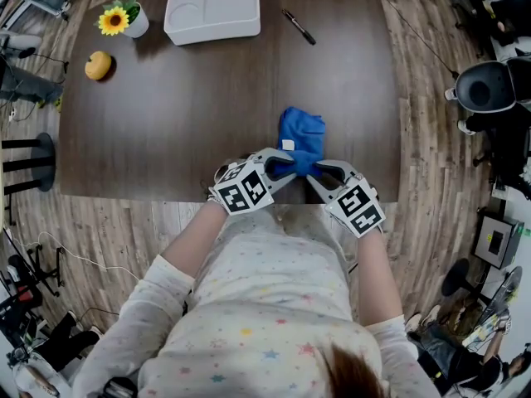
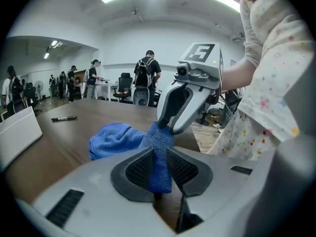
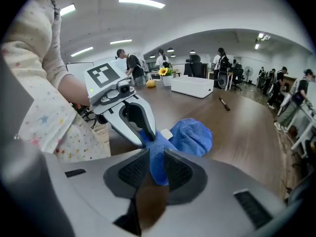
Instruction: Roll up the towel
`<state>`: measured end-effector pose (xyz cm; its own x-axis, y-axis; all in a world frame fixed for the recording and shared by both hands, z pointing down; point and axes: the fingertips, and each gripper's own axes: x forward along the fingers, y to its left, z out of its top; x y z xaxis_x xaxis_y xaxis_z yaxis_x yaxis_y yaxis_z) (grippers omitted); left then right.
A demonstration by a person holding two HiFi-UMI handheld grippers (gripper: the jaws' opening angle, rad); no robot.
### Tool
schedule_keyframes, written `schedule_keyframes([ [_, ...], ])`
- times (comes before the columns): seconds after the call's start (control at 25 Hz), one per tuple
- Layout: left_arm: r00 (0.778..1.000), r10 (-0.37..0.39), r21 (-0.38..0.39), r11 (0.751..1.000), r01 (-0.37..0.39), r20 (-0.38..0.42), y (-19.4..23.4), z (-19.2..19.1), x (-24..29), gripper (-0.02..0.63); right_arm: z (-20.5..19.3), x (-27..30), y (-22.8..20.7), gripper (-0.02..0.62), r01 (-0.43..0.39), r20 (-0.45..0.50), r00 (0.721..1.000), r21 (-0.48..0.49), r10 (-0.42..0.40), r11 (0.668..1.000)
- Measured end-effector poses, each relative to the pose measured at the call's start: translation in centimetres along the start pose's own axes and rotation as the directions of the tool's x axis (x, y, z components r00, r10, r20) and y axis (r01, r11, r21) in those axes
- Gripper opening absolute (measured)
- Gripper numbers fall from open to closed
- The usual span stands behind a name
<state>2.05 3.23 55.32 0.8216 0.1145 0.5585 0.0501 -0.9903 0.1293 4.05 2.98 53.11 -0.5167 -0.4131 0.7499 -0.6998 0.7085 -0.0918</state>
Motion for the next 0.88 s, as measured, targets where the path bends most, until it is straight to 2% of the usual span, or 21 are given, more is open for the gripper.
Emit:
schedule_keyframes([
  [0.12,0.999,0.027,0.010,1.000,-0.027,0.017,0.5,0.4,-0.6,0.067,0.0,0.6,-0.8,0.098,0.032,-0.017,0.999,-0.008,-0.032,0.999],
  [0.28,0.998,0.063,0.044,0.997,-0.064,0.024,0.7,0.6,-1.7,0.082,-0.2,1.2,-1.4,0.140,0.048,-0.026,0.998,-0.019,-0.048,0.999],
  [0.48,0.997,0.065,0.098,0.993,-0.059,-0.050,0.5,-1.4,-0.9,0.182,-0.6,1.7,-1.0,0.200,0.038,-0.044,0.998,-0.089,-0.042,0.995],
  [0.56,0.994,0.078,0.130,0.989,-0.068,-0.074,0.8,-2.0,-0.1,0.196,-1.0,2.2,-1.1,0.230,0.047,-0.062,0.997,-0.137,-0.056,0.989],
  [0.64,0.990,0.108,0.156,0.983,-0.094,-0.087,1.5,-2.0,0.4,0.196,-1.4,2.7,-1.4,0.253,0.067,-0.079,0.993,-0.192,-0.083,0.979],
  [0.76,0.986,0.146,0.153,0.979,-0.133,-0.081,2.7,-1.7,0.9,0.185,-1.8,3.0,-2.2,0.256,0.105,-0.094,0.986,-0.267,-0.135,0.958],
  [0.88,0.988,0.137,0.137,0.983,-0.125,-0.075,3.1,-1.6,0.7,0.133,-1.5,3.1,-2.6,0.216,0.122,-0.087,0.985,-0.282,-0.152,0.952],
])
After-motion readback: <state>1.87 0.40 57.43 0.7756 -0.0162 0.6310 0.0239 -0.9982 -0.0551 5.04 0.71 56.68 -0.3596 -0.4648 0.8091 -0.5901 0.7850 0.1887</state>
